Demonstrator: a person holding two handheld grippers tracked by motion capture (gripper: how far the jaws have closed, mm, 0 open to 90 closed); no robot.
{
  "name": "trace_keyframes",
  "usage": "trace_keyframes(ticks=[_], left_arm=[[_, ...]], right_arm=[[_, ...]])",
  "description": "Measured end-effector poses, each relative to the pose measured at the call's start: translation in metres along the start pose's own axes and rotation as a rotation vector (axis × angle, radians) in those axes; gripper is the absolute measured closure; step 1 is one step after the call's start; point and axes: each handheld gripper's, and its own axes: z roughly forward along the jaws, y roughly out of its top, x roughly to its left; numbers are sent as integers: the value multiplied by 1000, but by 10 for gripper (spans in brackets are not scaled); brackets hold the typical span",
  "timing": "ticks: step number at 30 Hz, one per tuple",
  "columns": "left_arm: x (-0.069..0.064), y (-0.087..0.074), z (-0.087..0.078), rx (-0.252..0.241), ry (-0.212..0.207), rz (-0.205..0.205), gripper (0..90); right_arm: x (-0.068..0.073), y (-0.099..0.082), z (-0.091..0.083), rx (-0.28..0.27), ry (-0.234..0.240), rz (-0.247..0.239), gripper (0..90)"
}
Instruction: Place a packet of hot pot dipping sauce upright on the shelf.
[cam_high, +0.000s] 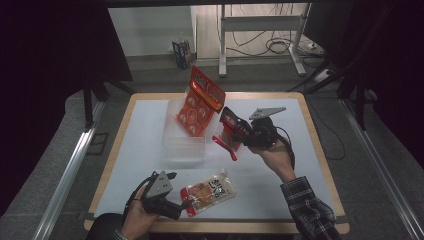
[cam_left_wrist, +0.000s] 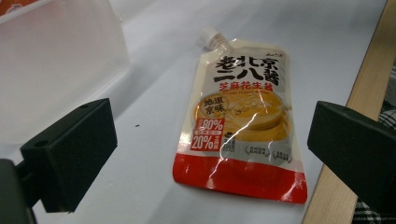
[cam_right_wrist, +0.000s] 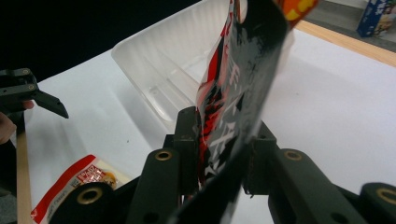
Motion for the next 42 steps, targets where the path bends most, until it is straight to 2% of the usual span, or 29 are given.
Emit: trace_keyframes(ticks=[10,19,28,42], left_arm=[[5,-4,-6,-20,9,-46,15],[5,-4,-5,-13,10,-34,13],[5,-5,-5,-11,6,-32,13],[5,-5,-5,-6,11,-31,11]], right_arm=[[3,11,21,13,39,-30,707],[4,21,38,-4,56,-41,707],[3,34,58,-51,71,-53,708],[4,51,87,-82,70,-86,708]])
